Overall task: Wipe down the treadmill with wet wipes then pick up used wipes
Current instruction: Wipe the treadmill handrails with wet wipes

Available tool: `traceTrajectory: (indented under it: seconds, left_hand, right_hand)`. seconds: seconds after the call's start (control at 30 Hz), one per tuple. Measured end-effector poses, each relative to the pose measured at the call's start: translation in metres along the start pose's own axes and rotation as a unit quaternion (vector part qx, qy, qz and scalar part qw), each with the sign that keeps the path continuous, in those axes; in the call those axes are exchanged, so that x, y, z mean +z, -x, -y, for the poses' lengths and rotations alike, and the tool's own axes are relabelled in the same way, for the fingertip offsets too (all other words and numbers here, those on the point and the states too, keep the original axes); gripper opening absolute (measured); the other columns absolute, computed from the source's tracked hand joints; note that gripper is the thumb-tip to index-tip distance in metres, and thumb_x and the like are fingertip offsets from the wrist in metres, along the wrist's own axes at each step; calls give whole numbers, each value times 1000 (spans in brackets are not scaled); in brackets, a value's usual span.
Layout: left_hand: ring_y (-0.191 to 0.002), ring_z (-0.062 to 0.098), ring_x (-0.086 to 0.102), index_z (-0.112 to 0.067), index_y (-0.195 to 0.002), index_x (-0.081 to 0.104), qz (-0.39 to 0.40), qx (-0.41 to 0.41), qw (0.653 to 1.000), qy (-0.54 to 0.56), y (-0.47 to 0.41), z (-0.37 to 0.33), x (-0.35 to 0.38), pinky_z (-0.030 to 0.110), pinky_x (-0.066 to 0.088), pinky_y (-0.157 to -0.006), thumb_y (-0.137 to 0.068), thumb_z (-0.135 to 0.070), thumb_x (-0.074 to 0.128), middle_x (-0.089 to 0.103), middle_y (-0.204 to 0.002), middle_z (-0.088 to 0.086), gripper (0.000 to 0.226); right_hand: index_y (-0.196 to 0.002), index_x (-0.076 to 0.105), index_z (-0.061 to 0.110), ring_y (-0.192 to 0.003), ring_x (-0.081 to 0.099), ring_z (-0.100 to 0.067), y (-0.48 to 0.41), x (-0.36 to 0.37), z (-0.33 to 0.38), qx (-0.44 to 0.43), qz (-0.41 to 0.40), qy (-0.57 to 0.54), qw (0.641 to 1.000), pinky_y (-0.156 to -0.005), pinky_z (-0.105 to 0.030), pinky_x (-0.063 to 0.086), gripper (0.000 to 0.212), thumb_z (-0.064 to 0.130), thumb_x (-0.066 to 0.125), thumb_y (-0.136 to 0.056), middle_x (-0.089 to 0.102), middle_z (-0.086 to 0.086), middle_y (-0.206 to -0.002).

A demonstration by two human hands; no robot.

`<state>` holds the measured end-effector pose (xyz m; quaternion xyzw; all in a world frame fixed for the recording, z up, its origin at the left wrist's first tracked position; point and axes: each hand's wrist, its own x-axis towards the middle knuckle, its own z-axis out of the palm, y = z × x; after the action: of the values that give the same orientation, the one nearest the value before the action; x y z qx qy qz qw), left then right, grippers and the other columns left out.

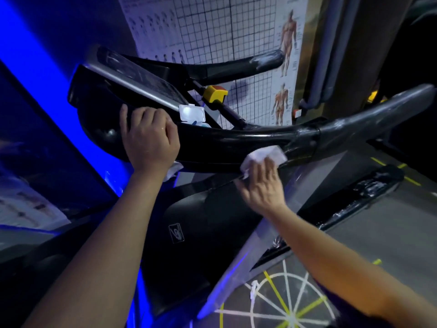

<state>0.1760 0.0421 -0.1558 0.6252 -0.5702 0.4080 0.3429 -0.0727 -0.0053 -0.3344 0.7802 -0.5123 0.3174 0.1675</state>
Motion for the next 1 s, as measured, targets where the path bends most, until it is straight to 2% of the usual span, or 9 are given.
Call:
traceTrajectory:
  seconds: [0.17, 0.33, 0.4, 0.47, 0.6, 0.7, 0.87, 0.93, 1.0]
  left_hand:
    - [-114, 33, 62, -9, -96, 69, -30, -11, 999, 17, 3, -5, 5, 55, 26, -123, -100, -14, 51, 72, -100, 10, 19]
    - [-122, 27, 66, -3, -106, 71, -96, -28, 994, 45, 15, -31, 12, 61, 27, -121, -110, -12, 43, 76, -106, 6, 29]
    - [-120, 24, 68, 0, -109, 71, -101, -5, 992, 69, 22, -45, 13, 64, 27, -120, -111, -11, 45, 77, -111, 6, 28]
    - [-115, 24, 70, 2, -110, 70, -95, 13, 990, 104, 29, -55, 11, 61, 30, -120, -111, -11, 45, 76, -114, 9, 28]
    - [-109, 26, 72, 1, -108, 70, -86, 21, 990, 110, 33, -67, 8, 51, 33, -122, -110, -11, 47, 76, -114, 10, 26]
    - [-118, 27, 68, 2, -108, 71, -78, 28, 992, 92, 35, -67, 15, 55, 31, -122, -110, -12, 49, 74, -122, 13, 26]
    - [-130, 33, 61, 4, -115, 72, -74, 3, 995, 67, 45, -82, 14, 58, 31, -121, -107, -6, 56, 65, -136, 20, 20]
    - [-120, 34, 65, 1, -114, 73, -83, -16, 994, 63, 47, -92, 11, 59, 37, -117, -108, -9, 55, 69, -127, 21, 22]
    - [-98, 34, 64, -4, -112, 75, -104, -36, 993, 41, 47, -99, 5, 56, 51, -99, -107, -13, 57, 69, -106, 21, 21]
  right_hand:
    - [-139, 31, -16, -134, 32, -48, -2, -14, -28, 75, 64, -25, 995, -121, -59, 12, 92, 65, 37, -95, 42, -40, -137]
    - [-141, 33, -6, -137, 32, -48, -7, -12, 28, -34, 11, -51, 998, -125, -51, 2, 86, 64, 48, -94, 46, -30, -134]
    - [-143, 35, -4, -145, 21, -42, -8, -9, 29, -66, -29, -53, 996, -127, -45, 0, 85, 60, 56, -91, 45, -28, -140]
    - [-141, 39, -1, -143, 27, -40, -6, -8, 11, -92, -32, -51, 994, -127, -42, 1, 82, 56, 65, -88, 57, -29, -135]
    - [-143, 29, -9, -135, 40, -52, -2, -11, -49, -14, 27, -37, 999, -124, -46, -1, 88, 64, 41, -96, 54, -36, -134]
    - [-147, 18, -11, -133, 40, -58, 1, -12, -82, -20, 75, -14, 997, -125, -50, -3, 93, 68, 28, -98, 45, -39, -142]
    - [-140, 38, -11, -136, 31, -51, -3, -19, -43, -113, 64, -39, 991, -124, -50, -2, 91, 69, 31, -97, 50, -34, -133]
    - [-141, 47, -7, -143, 25, -42, -10, -22, -21, -163, 44, -61, 984, -126, -45, -1, 85, 65, 37, -97, 52, -29, -141]
    - [-140, 53, -2, -148, 21, -32, -16, -24, -19, -187, 29, -76, 979, -127, -40, -2, 78, 61, 38, -97, 52, -23, -145]
